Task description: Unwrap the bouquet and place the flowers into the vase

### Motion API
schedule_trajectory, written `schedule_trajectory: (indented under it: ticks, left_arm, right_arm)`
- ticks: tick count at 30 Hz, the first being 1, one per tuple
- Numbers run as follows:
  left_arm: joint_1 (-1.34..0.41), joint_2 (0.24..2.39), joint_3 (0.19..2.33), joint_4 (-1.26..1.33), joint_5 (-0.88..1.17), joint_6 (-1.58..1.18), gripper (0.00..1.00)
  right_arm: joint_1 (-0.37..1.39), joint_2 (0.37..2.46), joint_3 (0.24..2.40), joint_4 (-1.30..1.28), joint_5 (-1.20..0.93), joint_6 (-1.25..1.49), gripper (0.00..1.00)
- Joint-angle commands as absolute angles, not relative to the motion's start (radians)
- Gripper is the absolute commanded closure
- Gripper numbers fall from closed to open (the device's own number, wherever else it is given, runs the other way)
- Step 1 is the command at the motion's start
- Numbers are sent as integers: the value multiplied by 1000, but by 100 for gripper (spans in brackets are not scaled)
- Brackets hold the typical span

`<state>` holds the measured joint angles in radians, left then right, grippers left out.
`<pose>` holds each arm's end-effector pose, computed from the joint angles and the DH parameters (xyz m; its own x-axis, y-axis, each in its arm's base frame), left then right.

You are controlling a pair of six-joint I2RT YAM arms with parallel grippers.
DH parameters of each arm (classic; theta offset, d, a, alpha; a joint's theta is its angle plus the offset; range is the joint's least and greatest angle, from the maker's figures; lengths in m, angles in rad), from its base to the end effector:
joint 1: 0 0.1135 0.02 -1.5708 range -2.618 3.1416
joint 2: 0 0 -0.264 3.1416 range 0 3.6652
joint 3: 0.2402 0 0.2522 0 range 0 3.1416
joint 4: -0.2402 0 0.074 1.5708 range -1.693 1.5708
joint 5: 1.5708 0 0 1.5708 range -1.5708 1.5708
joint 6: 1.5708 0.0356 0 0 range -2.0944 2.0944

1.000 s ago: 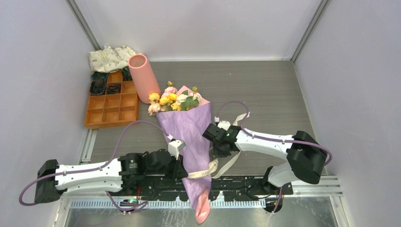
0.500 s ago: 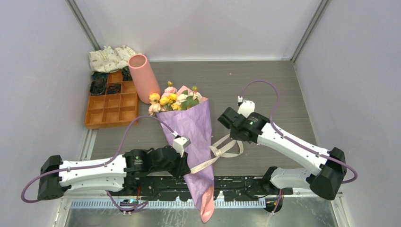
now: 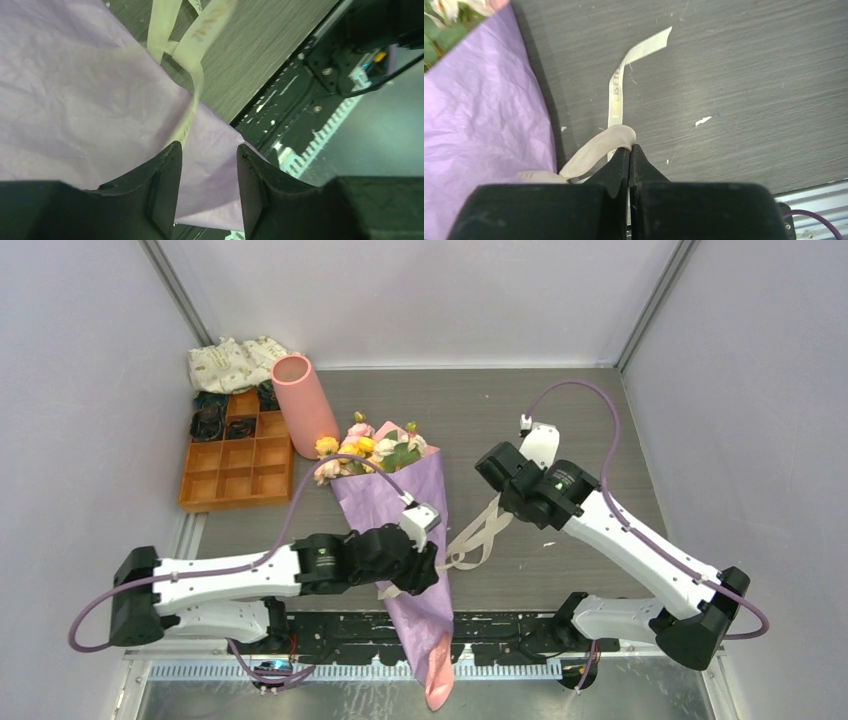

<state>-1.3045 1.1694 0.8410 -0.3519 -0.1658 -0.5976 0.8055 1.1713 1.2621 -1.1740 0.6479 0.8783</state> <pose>0.0722 -0.2424 0.2657 -0.6532 0.2860 -0.7011 0.6656 0.6583 -0.3516 0.1567 0.1321 0.3482 -0.6826 0.1753 -0.7095 0.2290 0.9732 0.0202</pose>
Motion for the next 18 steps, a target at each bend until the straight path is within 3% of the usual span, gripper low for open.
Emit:
schedule_trajectory:
  ticks: [1, 12, 14, 18]
  left_arm:
    - [-1307, 1278, 873, -338, -177, -564, 54]
    - [-1308, 1333, 808, -318, -213, -570, 47]
    - [-1307, 1351, 791, -316, -216, -592, 51]
    - [-1308, 1376, 773, -348, -198, -658, 69]
  right_arm:
    - [792, 1148, 1355, -1208, 727, 835, 99]
    - [753, 1134, 1392, -1218, 740, 806, 99]
    - [730, 1122, 1415, -1218, 744, 784, 99]
    - [677, 1118, 1491, -1245, 774, 735, 99]
